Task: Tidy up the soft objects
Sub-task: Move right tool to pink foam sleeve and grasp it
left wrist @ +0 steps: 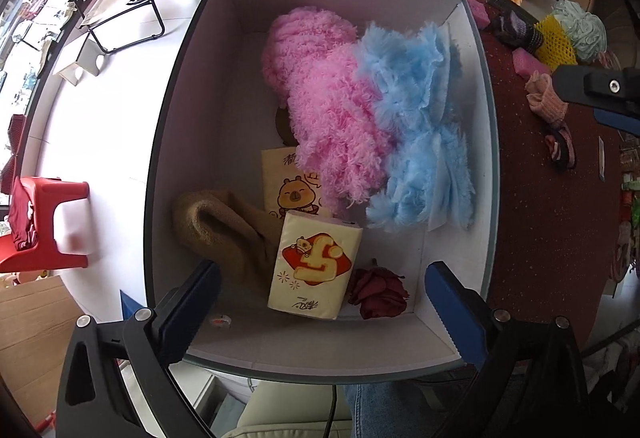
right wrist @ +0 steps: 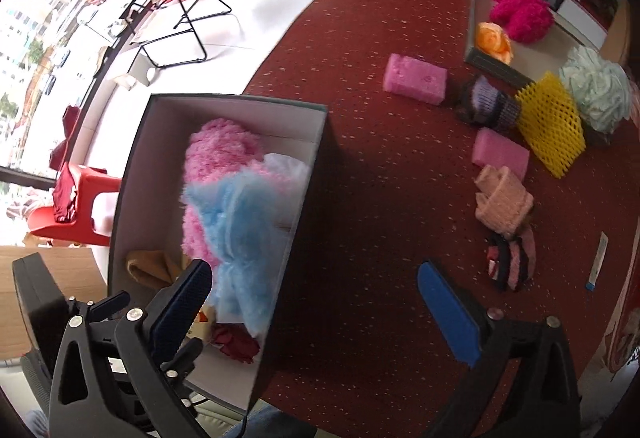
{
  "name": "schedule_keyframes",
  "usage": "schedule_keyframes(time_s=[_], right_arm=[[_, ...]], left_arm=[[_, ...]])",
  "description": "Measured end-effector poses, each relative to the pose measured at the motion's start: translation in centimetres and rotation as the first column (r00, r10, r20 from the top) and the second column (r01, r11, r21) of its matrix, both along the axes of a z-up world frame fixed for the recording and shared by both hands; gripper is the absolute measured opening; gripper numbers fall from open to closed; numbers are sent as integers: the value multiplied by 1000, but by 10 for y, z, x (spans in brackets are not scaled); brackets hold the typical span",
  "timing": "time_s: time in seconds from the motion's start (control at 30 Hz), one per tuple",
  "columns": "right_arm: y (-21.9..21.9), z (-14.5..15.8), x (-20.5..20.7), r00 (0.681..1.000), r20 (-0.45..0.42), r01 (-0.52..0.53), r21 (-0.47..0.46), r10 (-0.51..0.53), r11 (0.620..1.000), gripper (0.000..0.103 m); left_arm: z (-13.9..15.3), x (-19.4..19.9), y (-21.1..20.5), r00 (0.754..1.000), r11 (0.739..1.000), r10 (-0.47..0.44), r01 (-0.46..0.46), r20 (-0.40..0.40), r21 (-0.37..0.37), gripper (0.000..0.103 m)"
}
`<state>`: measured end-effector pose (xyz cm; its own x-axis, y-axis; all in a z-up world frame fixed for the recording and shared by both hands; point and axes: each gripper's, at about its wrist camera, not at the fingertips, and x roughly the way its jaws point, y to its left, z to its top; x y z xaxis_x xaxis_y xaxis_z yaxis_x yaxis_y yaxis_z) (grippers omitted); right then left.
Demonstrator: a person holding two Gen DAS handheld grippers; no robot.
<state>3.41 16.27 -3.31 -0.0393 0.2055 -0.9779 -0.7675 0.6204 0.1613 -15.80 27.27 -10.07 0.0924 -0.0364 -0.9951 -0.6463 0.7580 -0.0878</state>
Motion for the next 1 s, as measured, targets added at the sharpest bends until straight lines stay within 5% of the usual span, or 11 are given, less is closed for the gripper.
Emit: schedule_keyframes(time_s=[0.37,0.77,0.9,1.0], right_arm=[[-72,-53,150,939,63,343,-98,-339,934,103],[-25,-124,205,940,97,338,-123,-328,933,102],[-33,-127,208,936,116,345,-111,-332,932,73],[-49,-128,199,947,60,319,-102,-315,942,73]], left_arm=[[37,36,-18,995,999,-46,48,91,-20,102],[28,45,-44,995,994,-94,96,27,-51,102],[25,49,-50,993,991,-115,116,14,-60,102],[25,61,-59,989,987,-145,146,24,-65,102]])
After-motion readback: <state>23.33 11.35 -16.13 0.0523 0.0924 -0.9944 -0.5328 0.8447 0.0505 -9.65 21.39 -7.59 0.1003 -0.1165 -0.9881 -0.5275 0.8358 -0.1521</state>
